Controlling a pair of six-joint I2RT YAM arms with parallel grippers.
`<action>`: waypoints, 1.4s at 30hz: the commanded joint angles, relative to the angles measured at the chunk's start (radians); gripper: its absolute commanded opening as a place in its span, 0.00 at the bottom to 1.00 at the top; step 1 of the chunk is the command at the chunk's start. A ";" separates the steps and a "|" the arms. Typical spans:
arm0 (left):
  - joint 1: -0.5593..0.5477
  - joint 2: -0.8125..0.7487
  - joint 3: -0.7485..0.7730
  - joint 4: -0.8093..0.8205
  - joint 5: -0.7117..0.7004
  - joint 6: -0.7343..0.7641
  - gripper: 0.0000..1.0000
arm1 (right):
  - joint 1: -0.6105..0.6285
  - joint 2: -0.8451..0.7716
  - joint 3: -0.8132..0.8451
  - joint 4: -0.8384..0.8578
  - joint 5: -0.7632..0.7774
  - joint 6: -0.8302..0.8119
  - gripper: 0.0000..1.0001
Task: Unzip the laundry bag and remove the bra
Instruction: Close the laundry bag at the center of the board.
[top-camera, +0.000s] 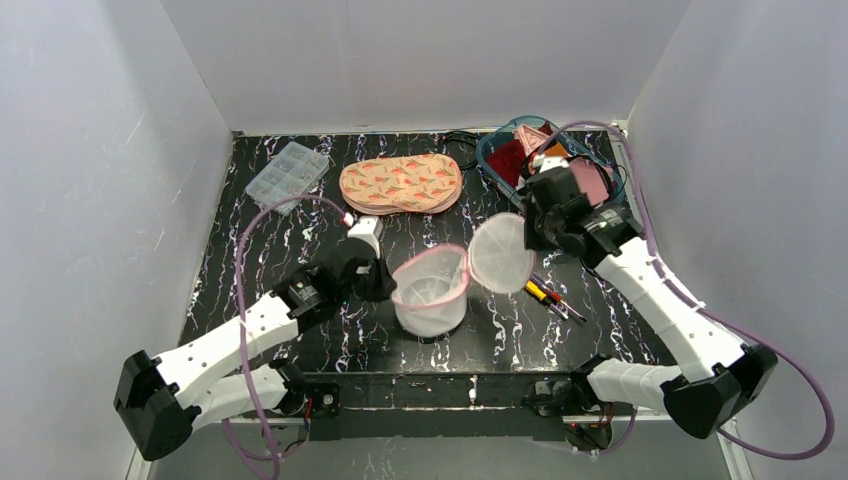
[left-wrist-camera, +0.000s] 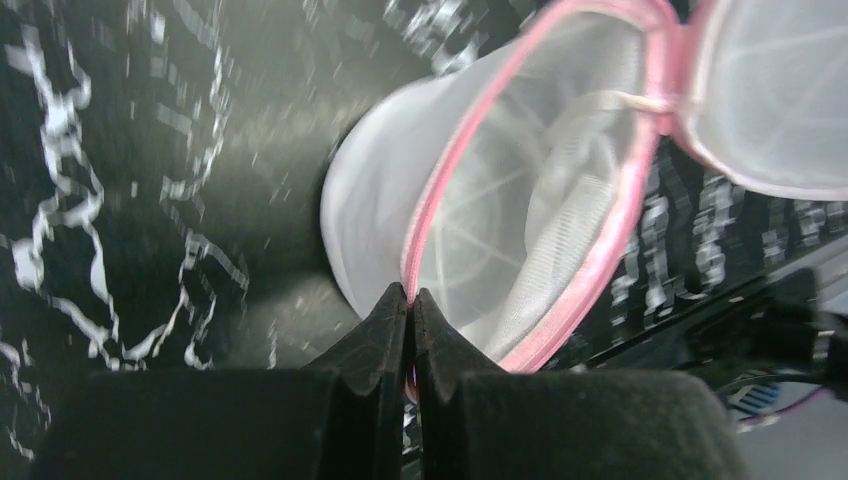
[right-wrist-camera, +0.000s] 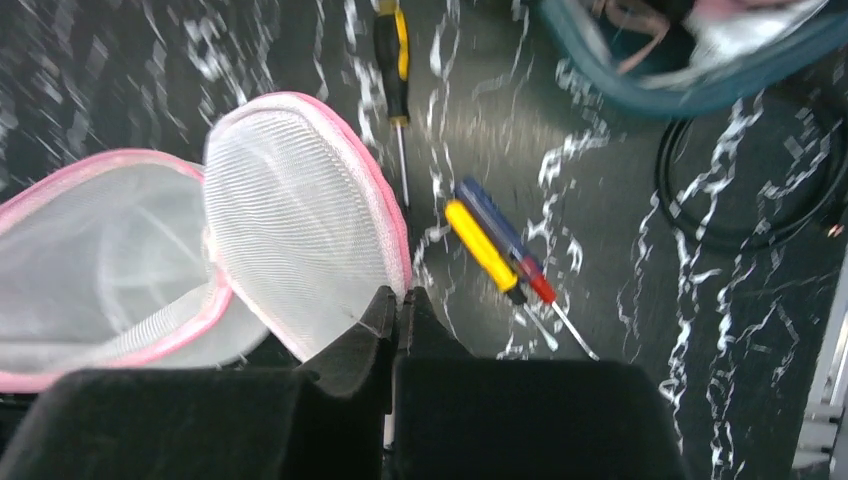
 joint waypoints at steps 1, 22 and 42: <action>0.003 -0.025 -0.143 0.093 0.008 -0.096 0.00 | 0.064 -0.008 -0.128 0.024 -0.011 0.027 0.01; 0.004 0.022 -0.214 0.178 0.048 -0.057 0.00 | 0.136 0.070 -0.117 0.199 -0.345 0.269 0.07; 0.004 0.086 -0.219 0.155 0.029 -0.064 0.00 | 0.214 0.068 -0.214 0.372 -0.267 0.274 0.74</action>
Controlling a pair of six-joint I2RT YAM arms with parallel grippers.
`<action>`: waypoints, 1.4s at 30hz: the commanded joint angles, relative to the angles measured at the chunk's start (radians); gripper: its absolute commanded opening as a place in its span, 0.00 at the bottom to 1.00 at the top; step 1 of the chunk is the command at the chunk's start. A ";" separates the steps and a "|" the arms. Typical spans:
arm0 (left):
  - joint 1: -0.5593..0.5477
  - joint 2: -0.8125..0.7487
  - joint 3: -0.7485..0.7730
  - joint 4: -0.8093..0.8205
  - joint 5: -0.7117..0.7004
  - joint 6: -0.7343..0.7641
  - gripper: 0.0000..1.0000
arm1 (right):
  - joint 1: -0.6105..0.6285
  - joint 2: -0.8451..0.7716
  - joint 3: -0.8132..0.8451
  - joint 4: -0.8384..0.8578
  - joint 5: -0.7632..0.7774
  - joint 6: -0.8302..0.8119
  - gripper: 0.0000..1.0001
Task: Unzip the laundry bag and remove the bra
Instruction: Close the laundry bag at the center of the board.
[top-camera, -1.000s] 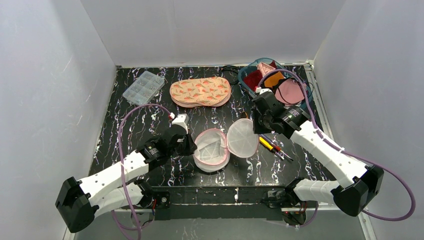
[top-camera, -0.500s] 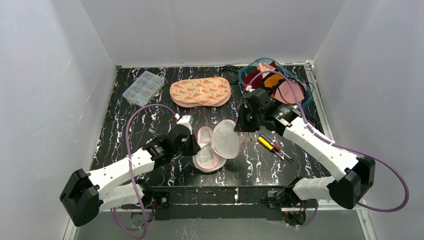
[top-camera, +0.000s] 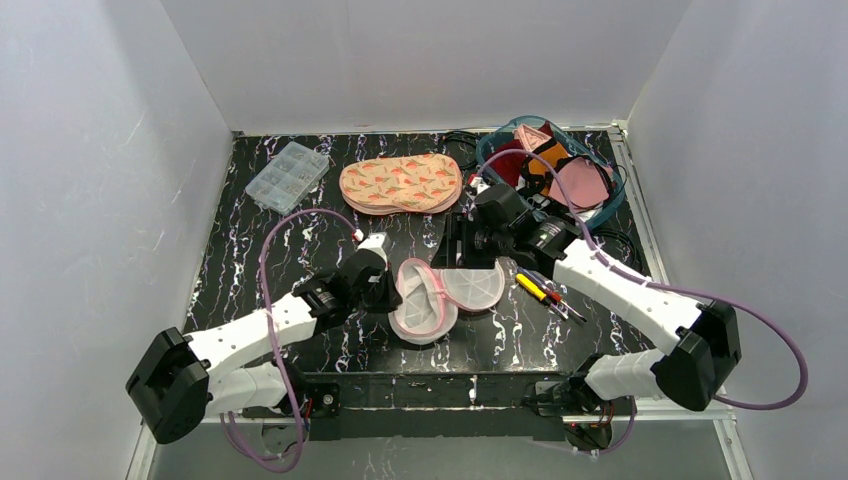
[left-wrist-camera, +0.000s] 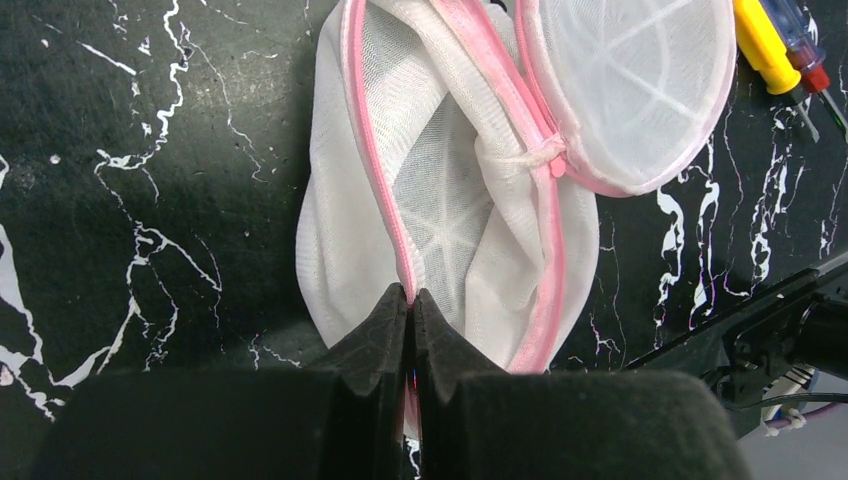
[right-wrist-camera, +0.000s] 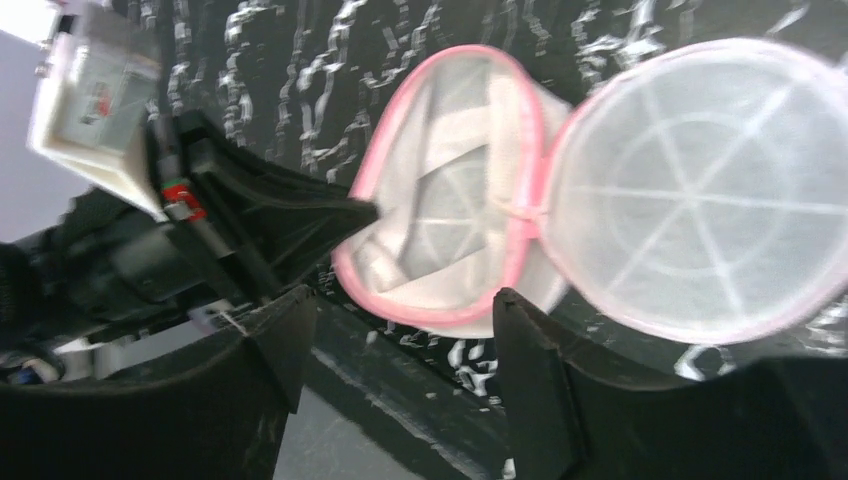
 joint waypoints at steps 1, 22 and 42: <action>0.004 -0.053 -0.011 -0.057 -0.041 0.006 0.00 | -0.006 -0.110 -0.060 -0.018 0.246 -0.044 0.78; 0.004 -0.098 -0.019 -0.071 -0.052 -0.002 0.00 | -0.150 -0.588 -0.928 0.511 0.370 0.500 0.79; 0.004 -0.164 -0.045 -0.122 -0.074 -0.027 0.00 | -0.186 -0.394 -0.775 0.674 0.345 0.170 0.01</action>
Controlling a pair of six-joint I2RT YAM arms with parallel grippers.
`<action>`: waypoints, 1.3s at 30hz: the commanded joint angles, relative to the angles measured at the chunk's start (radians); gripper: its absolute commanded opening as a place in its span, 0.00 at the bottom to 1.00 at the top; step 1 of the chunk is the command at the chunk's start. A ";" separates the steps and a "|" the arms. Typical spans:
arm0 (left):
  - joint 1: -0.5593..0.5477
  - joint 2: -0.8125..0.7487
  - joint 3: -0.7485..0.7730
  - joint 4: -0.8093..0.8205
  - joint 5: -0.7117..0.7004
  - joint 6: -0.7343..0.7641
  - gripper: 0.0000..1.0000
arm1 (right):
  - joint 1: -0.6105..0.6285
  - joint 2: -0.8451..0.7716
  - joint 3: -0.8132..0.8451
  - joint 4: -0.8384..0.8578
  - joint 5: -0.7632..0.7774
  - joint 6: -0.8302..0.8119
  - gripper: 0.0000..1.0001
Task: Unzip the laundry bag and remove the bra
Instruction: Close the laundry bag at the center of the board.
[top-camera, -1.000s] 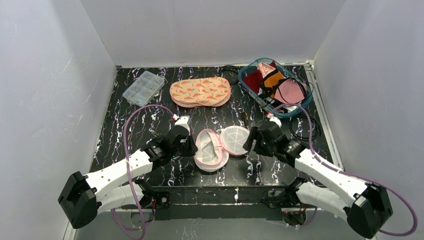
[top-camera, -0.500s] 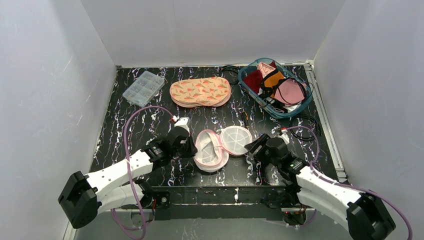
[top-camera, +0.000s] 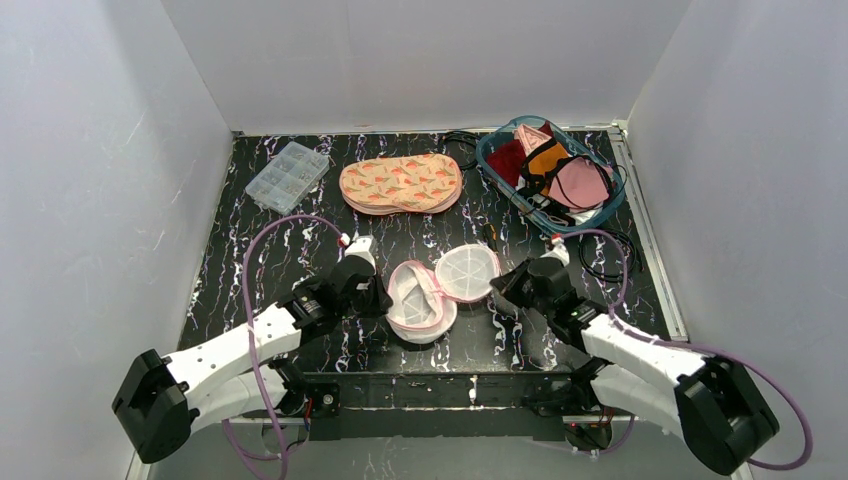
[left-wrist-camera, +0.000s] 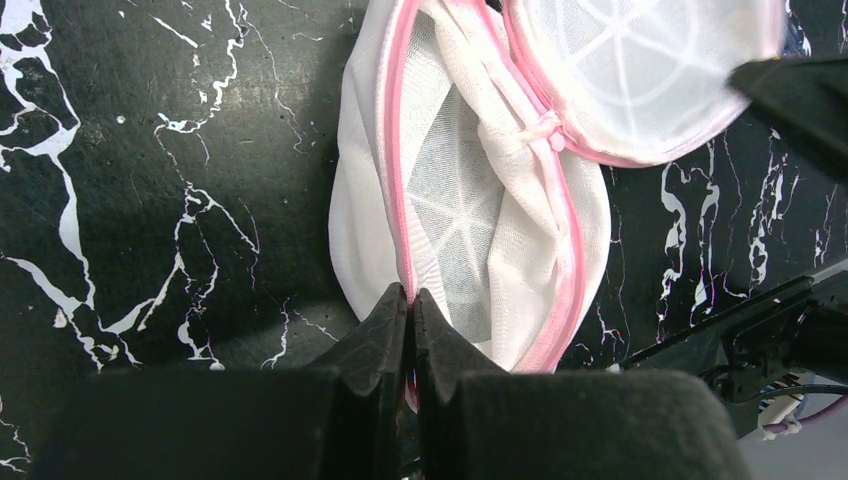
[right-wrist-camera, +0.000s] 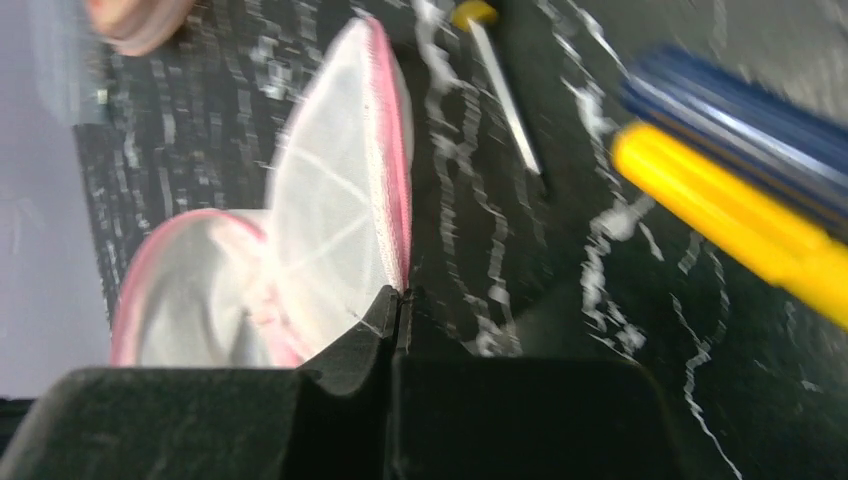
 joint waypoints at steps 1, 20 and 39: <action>0.004 -0.035 -0.010 -0.039 -0.027 -0.002 0.00 | -0.003 -0.111 0.133 -0.076 0.042 -0.259 0.01; 0.004 0.003 0.075 -0.131 -0.011 -0.042 0.41 | 0.651 0.066 0.508 -0.213 0.967 -1.039 0.01; 0.004 -0.175 0.251 -0.108 -0.007 -0.354 0.98 | 0.832 0.080 0.405 0.151 0.954 -1.436 0.01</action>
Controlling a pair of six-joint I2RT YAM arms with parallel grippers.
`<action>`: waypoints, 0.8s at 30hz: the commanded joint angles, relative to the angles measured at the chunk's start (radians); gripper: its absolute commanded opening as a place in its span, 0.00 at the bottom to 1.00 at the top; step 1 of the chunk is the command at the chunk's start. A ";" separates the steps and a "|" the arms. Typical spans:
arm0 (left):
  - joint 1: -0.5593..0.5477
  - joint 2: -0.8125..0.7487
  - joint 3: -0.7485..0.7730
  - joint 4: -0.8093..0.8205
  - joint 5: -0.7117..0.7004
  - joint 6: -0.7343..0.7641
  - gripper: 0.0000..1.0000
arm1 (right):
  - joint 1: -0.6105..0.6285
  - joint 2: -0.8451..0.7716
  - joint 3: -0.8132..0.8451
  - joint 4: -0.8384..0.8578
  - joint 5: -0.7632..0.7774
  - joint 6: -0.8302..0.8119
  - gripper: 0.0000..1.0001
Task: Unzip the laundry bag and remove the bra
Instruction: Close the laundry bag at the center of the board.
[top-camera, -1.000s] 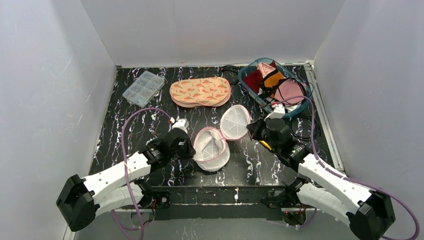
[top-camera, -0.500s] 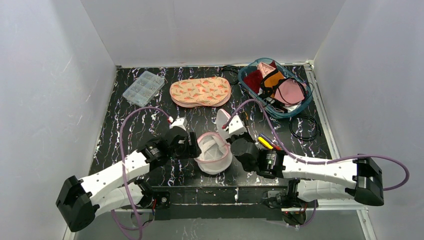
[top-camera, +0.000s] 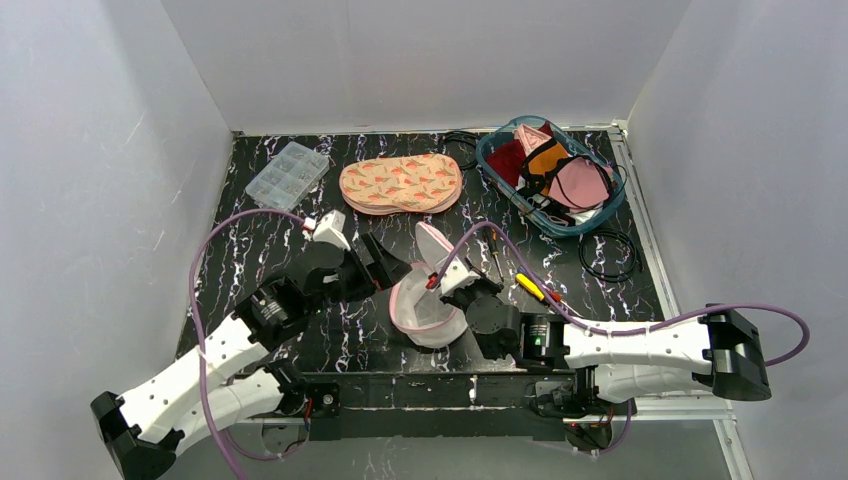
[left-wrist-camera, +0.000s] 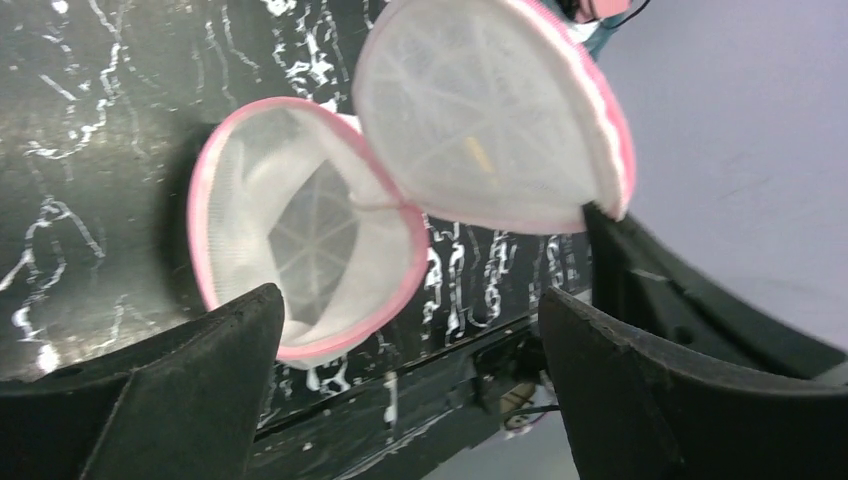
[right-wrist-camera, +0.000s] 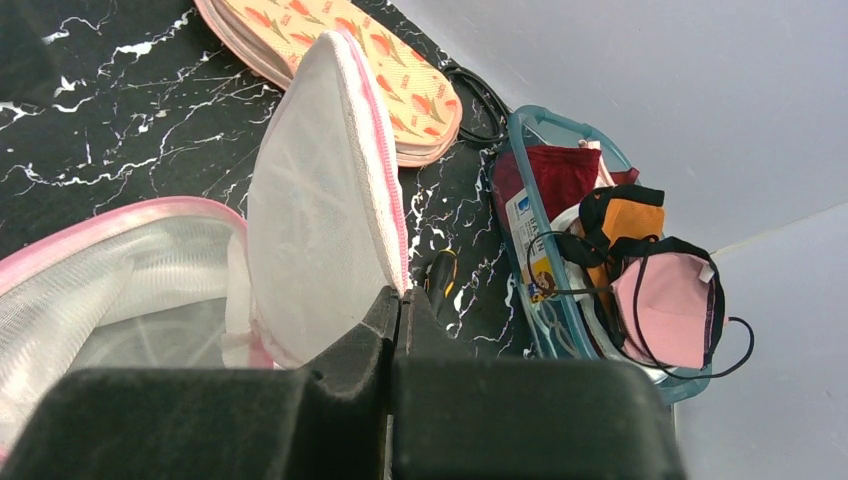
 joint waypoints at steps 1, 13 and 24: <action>0.004 0.053 0.062 0.053 -0.006 -0.112 0.98 | 0.016 -0.006 -0.008 0.079 0.031 -0.036 0.01; 0.046 0.266 0.145 0.176 0.024 -0.216 0.98 | 0.039 -0.004 -0.018 0.077 0.032 -0.034 0.01; 0.065 0.314 0.177 0.228 0.053 -0.225 0.97 | 0.061 -0.009 -0.037 0.085 0.021 -0.056 0.01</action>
